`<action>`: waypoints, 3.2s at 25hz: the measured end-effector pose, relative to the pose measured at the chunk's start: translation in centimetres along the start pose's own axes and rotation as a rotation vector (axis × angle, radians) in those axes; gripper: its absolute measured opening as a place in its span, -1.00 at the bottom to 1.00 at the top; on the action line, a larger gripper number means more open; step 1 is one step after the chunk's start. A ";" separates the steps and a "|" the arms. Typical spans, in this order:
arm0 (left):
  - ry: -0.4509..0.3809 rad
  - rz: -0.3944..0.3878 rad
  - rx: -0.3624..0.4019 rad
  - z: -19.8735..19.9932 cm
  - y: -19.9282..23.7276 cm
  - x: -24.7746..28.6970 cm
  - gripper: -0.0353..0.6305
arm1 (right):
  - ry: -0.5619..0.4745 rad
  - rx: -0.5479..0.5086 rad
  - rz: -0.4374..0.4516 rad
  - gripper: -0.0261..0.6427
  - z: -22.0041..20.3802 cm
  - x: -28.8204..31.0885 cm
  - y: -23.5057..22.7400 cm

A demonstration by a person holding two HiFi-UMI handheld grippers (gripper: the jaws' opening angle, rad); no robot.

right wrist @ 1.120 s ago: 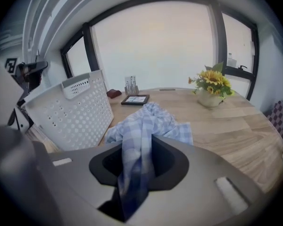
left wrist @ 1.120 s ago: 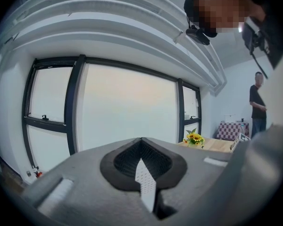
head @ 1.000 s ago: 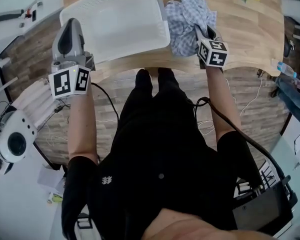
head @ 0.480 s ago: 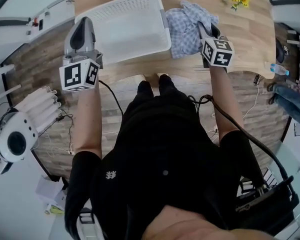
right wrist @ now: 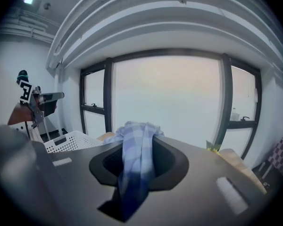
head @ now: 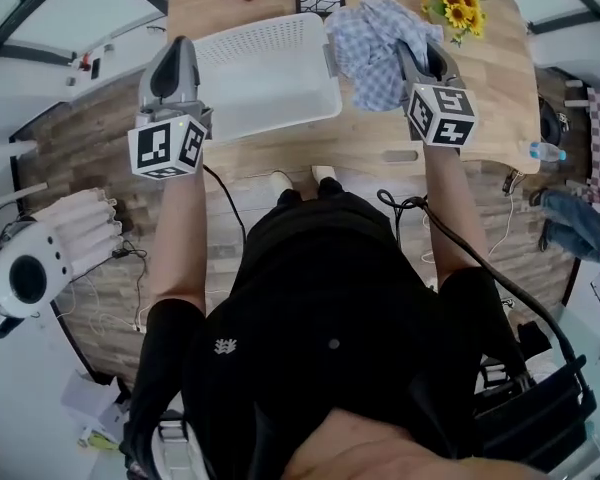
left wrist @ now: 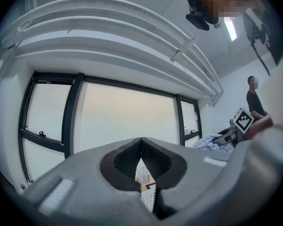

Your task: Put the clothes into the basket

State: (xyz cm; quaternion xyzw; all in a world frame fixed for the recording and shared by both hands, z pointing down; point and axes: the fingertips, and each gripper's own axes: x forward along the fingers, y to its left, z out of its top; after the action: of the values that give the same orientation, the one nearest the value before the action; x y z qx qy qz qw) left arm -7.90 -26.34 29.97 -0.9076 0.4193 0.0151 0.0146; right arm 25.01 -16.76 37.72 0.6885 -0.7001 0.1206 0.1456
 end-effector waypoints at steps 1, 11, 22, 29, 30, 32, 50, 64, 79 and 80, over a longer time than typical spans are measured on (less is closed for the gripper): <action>-0.004 0.001 0.004 0.5 0.1 0.0 -0.89 | -0.018 -0.010 0.005 -0.64 1.1 -0.2 0.4; -0.032 0.073 0.018 4.2 2.8 -1.3 -0.89 | -0.137 -0.058 0.074 -0.64 9.5 -0.3 3.7; -0.078 0.134 0.057 7.6 5.5 -3.6 -0.89 | -0.222 -0.119 0.181 -0.64 14.3 -0.1 8.9; -0.095 0.193 0.069 9.1 7.2 -6.3 -0.89 | -0.251 -0.139 0.260 -0.64 16.2 0.3 12.7; -0.096 0.202 0.069 9.3 7.6 -6.7 -0.89 | -0.254 -0.141 0.271 -0.64 16.6 0.4 13.4; -0.097 0.219 0.070 9.5 8.5 -7.6 -0.89 | -0.260 -0.148 0.291 -0.64 17.1 0.6 14.7; -0.106 0.329 0.083 10.4 11.8 -14.2 -0.89 | -0.269 -0.171 0.464 -0.64 17.7 0.6 24.3; -0.066 0.347 0.053 7.4 13.3 -13.3 -0.89 | -0.188 -0.156 0.514 -0.64 13.2 4.1 26.8; 0.014 0.298 -0.001 1.5 11.1 -10.6 -0.89 | -0.103 -0.127 0.528 -0.64 6.6 6.2 26.4; 0.021 0.296 -0.005 1.1 10.9 -10.5 -0.89 | -0.096 -0.123 0.527 -0.64 6.1 6.3 26.2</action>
State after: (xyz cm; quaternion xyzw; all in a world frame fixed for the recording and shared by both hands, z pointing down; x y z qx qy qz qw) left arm -22.98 -25.37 29.15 -0.8361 0.5484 0.0087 0.0055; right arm -1.49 -24.28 35.20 0.4774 -0.8673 0.0790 0.1173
